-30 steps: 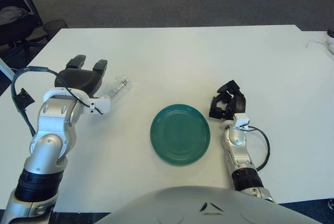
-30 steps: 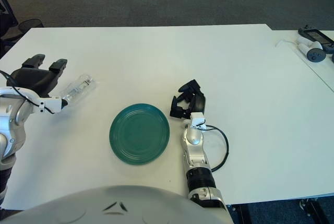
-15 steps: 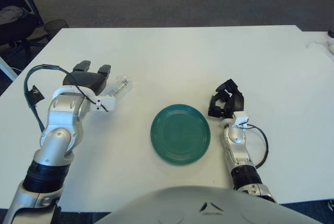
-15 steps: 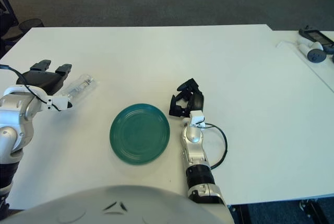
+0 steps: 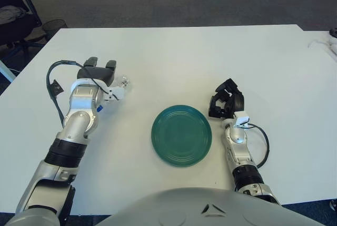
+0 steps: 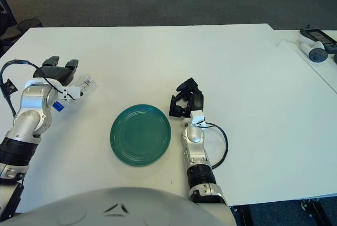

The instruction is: Put the bottle into the plate.

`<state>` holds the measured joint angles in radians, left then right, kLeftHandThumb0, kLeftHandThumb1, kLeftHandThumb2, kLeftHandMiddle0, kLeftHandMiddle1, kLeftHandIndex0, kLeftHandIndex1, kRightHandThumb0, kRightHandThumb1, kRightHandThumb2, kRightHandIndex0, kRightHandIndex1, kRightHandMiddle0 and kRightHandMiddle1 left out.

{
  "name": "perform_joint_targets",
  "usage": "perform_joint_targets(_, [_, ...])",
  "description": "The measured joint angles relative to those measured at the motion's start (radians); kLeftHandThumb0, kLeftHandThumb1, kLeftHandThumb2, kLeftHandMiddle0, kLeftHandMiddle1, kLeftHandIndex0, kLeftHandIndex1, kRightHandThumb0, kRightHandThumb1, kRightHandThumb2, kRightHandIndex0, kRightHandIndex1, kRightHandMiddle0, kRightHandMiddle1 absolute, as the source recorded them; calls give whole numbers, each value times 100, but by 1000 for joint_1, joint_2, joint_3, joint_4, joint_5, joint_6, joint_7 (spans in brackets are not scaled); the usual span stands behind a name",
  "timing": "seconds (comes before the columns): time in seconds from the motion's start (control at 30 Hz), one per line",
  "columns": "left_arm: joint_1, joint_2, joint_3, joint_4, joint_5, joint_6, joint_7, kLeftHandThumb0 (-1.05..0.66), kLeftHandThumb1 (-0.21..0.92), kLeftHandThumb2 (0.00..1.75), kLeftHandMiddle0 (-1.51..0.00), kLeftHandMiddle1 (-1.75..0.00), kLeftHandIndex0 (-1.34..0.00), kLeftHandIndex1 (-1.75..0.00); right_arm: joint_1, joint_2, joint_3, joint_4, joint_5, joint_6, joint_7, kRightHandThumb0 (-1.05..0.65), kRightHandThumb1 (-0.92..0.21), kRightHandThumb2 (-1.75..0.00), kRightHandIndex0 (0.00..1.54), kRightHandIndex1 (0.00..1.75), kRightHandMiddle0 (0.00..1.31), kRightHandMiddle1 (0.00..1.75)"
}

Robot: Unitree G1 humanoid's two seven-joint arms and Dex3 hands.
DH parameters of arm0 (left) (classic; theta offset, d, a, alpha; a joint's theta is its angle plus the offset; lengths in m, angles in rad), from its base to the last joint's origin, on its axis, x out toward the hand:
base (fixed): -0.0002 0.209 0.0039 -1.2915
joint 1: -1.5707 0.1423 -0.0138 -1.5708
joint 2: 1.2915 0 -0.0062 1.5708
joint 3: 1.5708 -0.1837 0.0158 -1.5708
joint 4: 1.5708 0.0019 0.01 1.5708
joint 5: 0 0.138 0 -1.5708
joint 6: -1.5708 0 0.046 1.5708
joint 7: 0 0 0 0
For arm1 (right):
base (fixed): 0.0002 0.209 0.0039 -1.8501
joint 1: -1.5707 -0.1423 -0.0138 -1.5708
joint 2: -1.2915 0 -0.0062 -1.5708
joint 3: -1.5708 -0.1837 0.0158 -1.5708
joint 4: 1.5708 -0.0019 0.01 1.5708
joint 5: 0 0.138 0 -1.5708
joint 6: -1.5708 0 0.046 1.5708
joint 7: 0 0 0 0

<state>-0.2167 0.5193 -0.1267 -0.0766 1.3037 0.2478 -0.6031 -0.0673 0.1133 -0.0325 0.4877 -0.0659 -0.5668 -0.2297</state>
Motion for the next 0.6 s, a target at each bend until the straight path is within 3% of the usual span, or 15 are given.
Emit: perform_joint_targets(0.6, [-25,-36,-62,117,-76,91,134,-105,92,66,-25,-9,-4,-8,0,-6,-3,1,0,-1,11,0,-4,-161,84,166,60,175])
